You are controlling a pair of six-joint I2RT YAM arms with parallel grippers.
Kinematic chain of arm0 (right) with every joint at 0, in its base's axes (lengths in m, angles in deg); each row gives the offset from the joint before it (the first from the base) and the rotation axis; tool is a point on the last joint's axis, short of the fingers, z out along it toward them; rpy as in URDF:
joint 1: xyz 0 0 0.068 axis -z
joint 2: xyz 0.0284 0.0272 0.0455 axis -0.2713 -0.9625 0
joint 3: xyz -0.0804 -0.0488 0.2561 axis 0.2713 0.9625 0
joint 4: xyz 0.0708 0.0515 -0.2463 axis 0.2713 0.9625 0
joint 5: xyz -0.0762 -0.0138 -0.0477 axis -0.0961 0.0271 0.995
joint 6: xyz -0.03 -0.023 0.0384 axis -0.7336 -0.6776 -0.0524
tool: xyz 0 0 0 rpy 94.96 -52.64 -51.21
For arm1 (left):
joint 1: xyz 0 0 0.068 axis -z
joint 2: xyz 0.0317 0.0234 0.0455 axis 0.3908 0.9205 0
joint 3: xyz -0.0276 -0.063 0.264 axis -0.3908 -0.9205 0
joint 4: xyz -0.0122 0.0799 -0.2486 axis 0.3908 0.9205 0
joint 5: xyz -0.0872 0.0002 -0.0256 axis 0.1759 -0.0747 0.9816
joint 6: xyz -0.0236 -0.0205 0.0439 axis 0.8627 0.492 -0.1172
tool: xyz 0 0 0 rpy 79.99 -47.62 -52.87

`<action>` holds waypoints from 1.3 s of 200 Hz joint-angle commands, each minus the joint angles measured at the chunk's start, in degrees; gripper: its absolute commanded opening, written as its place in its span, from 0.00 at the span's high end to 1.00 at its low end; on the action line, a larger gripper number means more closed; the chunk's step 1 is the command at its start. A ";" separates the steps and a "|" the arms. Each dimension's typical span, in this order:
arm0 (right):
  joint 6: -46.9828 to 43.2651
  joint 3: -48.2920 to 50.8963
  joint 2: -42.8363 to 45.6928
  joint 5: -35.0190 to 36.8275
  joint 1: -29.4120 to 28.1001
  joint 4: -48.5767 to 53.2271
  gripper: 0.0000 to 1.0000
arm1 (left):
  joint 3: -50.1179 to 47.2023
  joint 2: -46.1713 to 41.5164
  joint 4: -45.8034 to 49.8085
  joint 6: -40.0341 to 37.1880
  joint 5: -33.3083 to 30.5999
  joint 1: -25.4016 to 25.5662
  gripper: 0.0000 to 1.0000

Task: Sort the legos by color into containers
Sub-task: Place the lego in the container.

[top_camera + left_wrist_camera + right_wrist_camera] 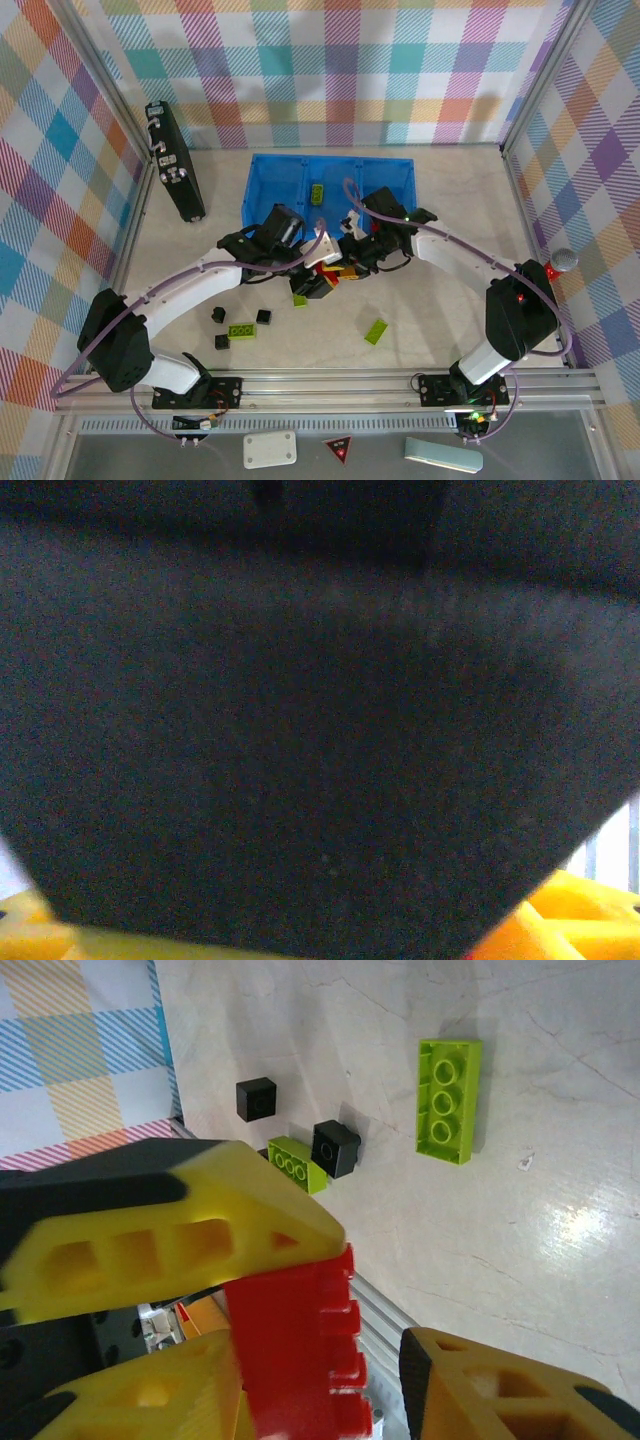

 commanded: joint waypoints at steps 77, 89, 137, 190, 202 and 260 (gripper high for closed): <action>1.15 1.00 2.63 -0.47 -0.30 -1.08 0.69 | 0.58 -2.64 -3.80 -1.46 -0.69 0.32 0.40; 0.73 0.91 2.68 -0.91 -0.30 -1.43 0.68 | 0.58 -2.65 -3.72 -1.45 -0.24 0.34 0.39; -2.66 0.13 2.15 -4.20 -0.30 -0.69 0.61 | 1.39 -1.98 -3.07 -1.50 1.33 0.36 0.40; -4.56 -1.38 2.62 -1.86 -0.30 1.92 0.73 | 1.19 -3.26 -3.83 -1.48 0.15 0.27 0.37; -4.66 -1.63 2.81 -0.89 -0.30 2.16 0.74 | 1.28 -3.50 -3.65 -1.20 -0.55 0.24 0.32; -6.88 -4.05 1.67 5.14 0.81 4.74 0.74 | 0.53 -7.19 -0.18 -0.25 -3.20 0.30 0.19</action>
